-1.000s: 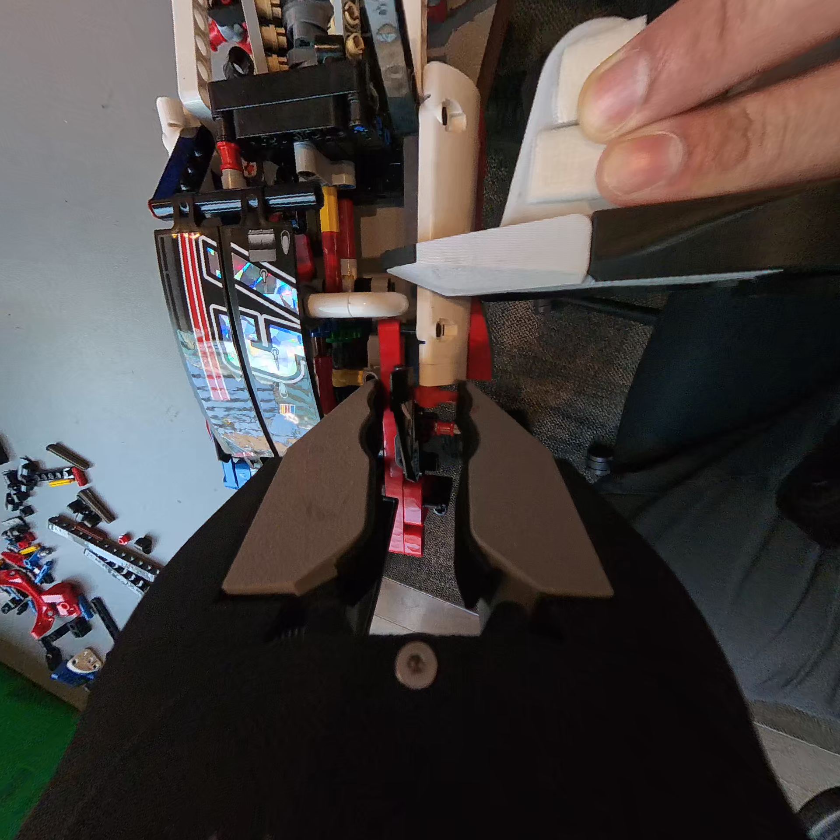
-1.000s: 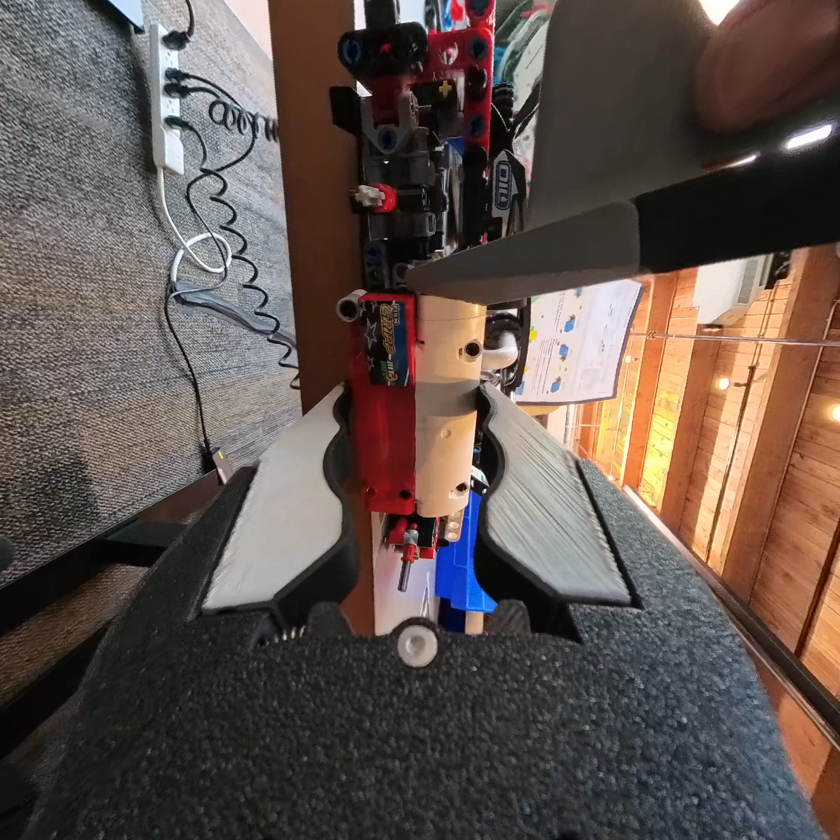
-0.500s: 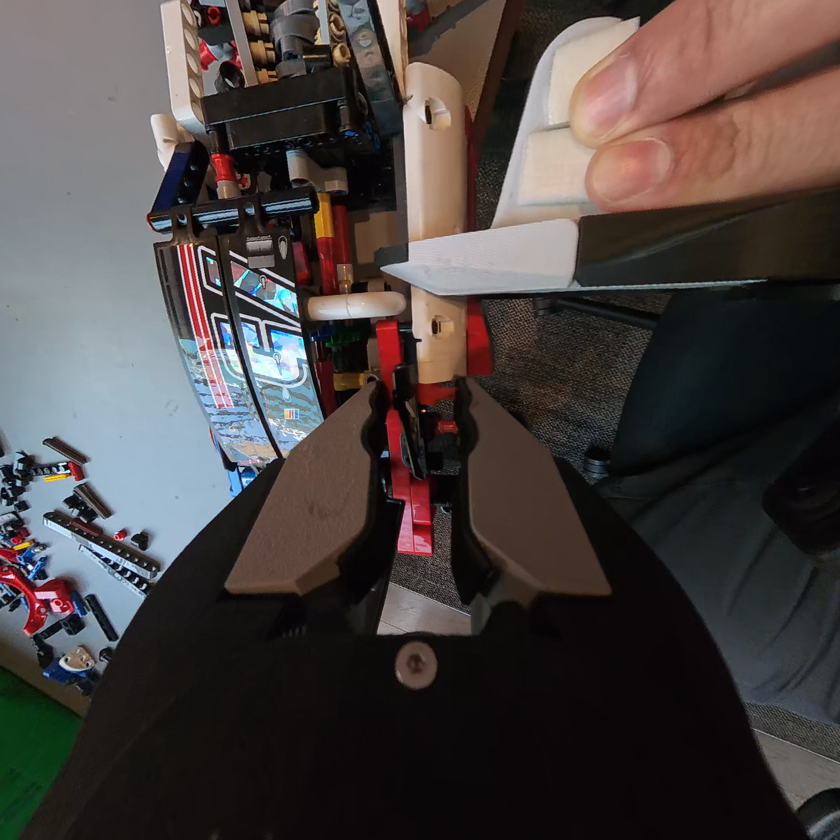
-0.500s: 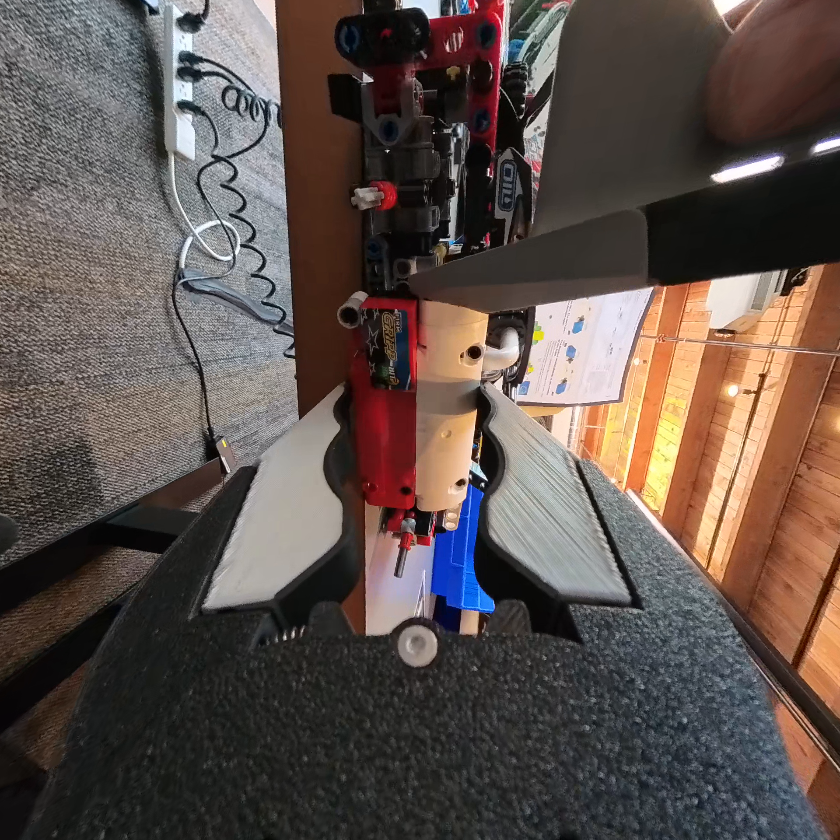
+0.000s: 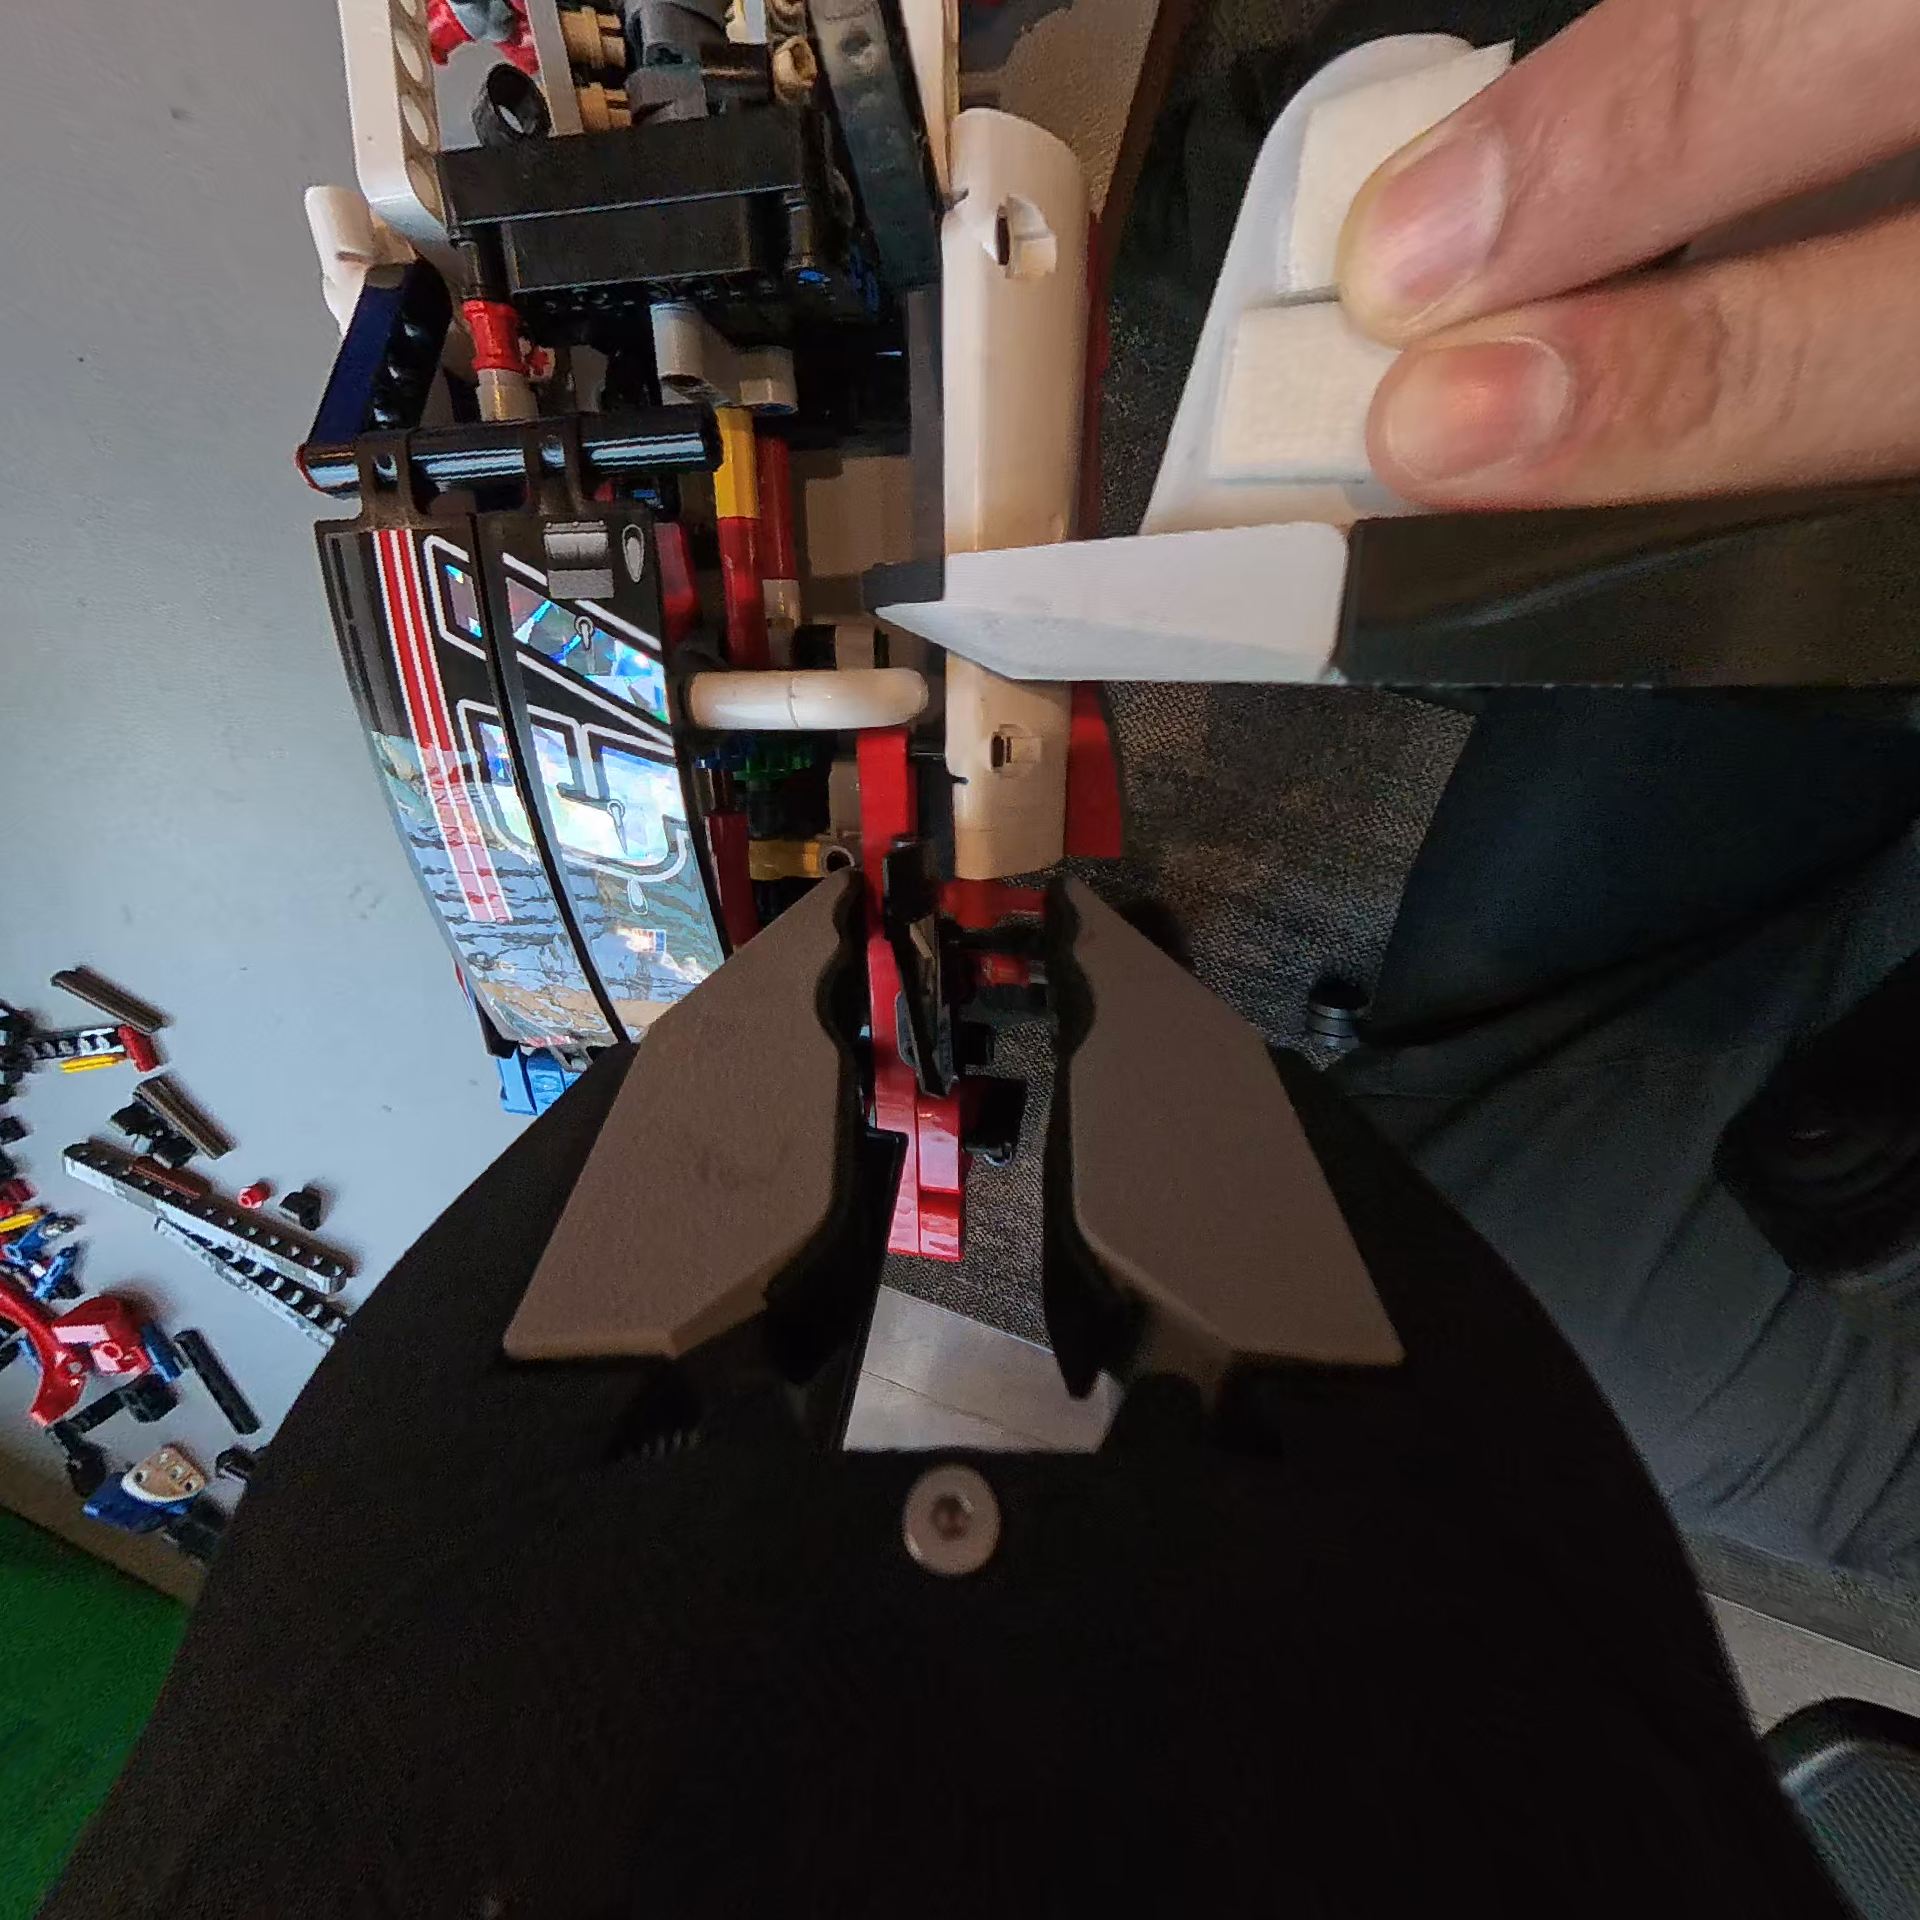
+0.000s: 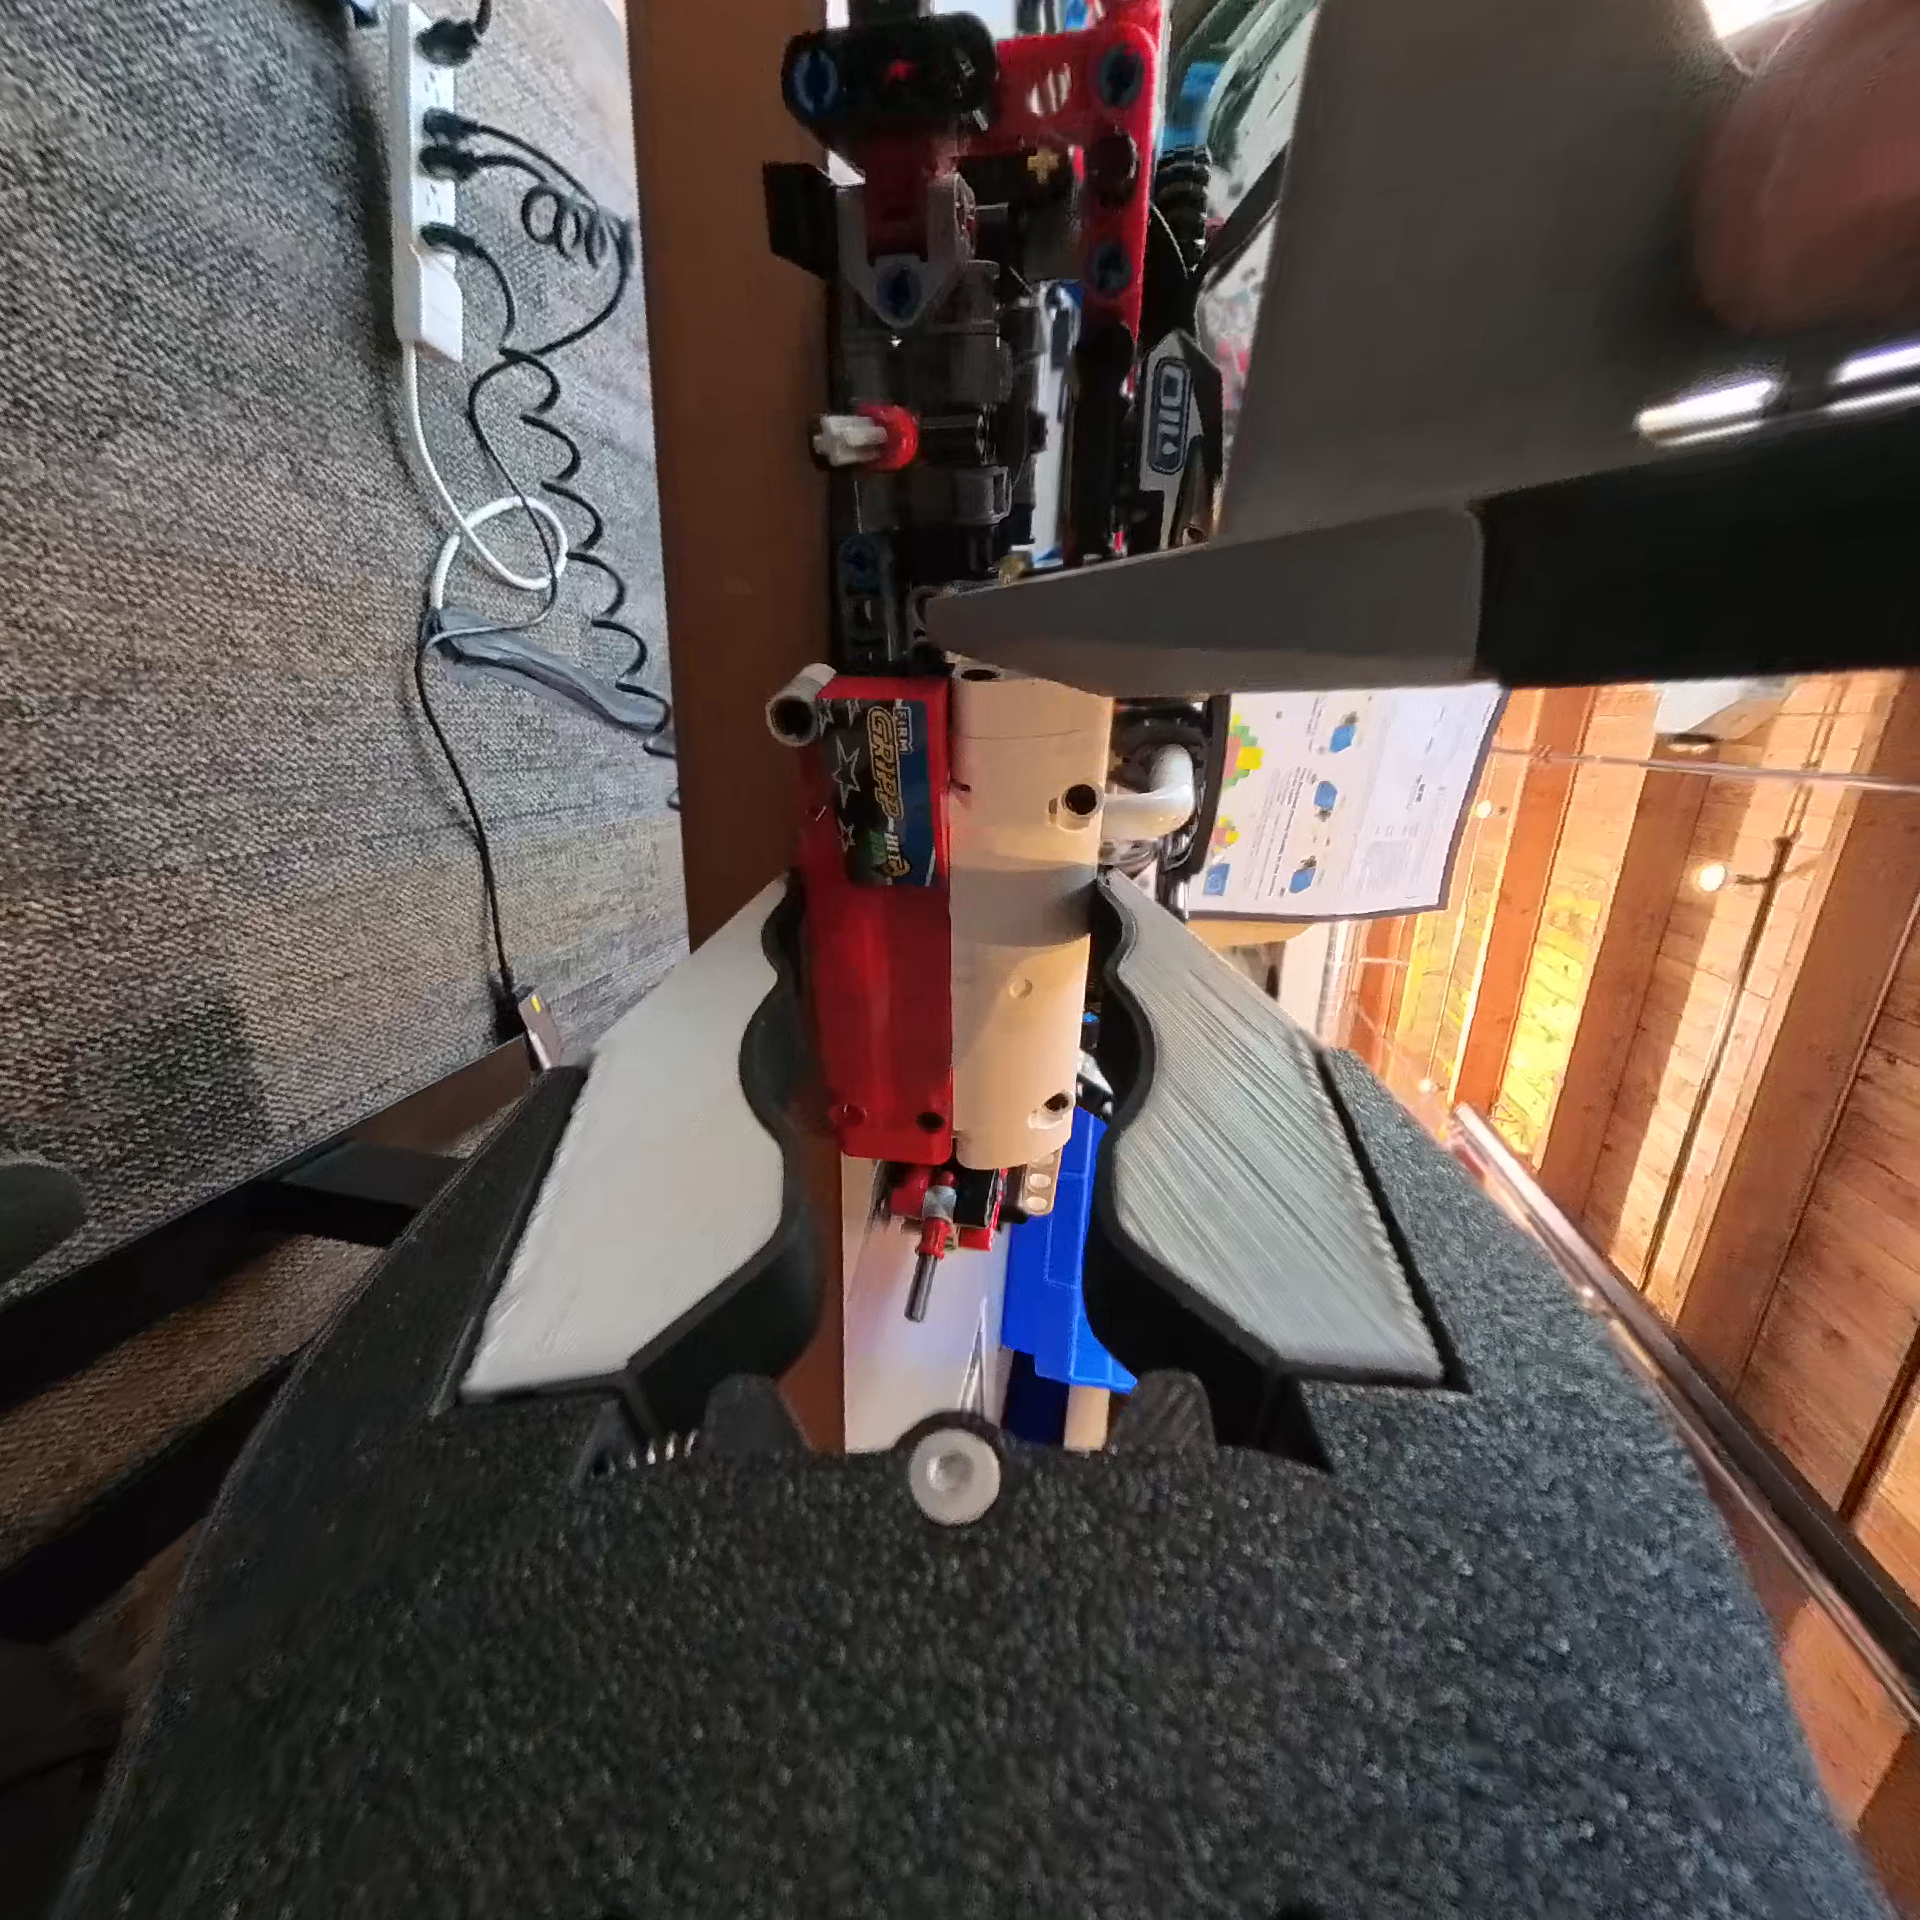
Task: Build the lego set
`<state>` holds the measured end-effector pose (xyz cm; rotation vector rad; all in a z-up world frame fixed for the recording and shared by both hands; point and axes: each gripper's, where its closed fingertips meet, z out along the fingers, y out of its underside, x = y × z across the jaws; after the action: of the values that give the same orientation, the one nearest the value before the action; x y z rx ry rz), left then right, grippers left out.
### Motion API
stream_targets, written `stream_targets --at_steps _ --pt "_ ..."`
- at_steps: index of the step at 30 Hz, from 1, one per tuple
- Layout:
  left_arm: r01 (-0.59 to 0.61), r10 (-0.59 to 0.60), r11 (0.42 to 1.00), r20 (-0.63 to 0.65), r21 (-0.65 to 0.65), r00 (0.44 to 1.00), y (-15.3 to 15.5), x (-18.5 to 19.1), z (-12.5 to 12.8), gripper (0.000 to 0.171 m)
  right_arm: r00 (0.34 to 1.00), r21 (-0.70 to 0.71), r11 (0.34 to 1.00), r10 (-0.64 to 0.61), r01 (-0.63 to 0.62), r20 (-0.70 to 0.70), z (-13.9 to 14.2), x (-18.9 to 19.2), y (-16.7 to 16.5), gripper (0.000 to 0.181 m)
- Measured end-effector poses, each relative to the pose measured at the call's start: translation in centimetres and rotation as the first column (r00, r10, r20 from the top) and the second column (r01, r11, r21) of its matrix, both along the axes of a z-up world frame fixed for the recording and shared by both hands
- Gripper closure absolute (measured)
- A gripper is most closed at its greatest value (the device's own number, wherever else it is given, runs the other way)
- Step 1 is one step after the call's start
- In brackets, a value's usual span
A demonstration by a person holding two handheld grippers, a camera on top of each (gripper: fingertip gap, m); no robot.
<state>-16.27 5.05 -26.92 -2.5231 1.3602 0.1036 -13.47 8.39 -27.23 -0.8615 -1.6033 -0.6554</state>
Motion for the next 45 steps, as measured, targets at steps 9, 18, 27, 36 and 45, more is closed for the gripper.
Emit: stream_targets --at_steps 9,18,27,36,45 --pt "0.033 -0.032 0.999 -0.035 0.034 0.999 0.2 -0.2 -0.2 0.141 0.995 -0.006 0.996 -0.093 0.093 -0.041 -0.3 -0.1 -0.1 0.130" --pt "0.040 -0.040 0.999 -0.005 0.008 0.999 0.4 0.1 -0.1 0.142 0.987 0.001 0.988 -0.157 0.157 -0.046 -0.2 0.3 0.0 0.130" --pt "0.062 -0.062 0.998 0.004 0.023 0.998 0.8 0.4 -0.2 0.142 0.968 0.026 0.977 -0.203 0.209 -0.145 -0.2 1.0 0.0 0.130" --pt "0.081 -0.082 0.996 0.018 0.032 0.996 1.0 0.8 -0.1 0.142 0.966 0.049 0.973 -0.218 0.226 -0.139 0.0 1.5 0.2 0.131" --pt "0.084 -0.084 0.996 0.020 0.005 0.996 1.0 1.0 -0.1 0.144 0.963 0.051 0.970 -0.229 0.238 -0.144 0.0 1.8 0.1 0.133"
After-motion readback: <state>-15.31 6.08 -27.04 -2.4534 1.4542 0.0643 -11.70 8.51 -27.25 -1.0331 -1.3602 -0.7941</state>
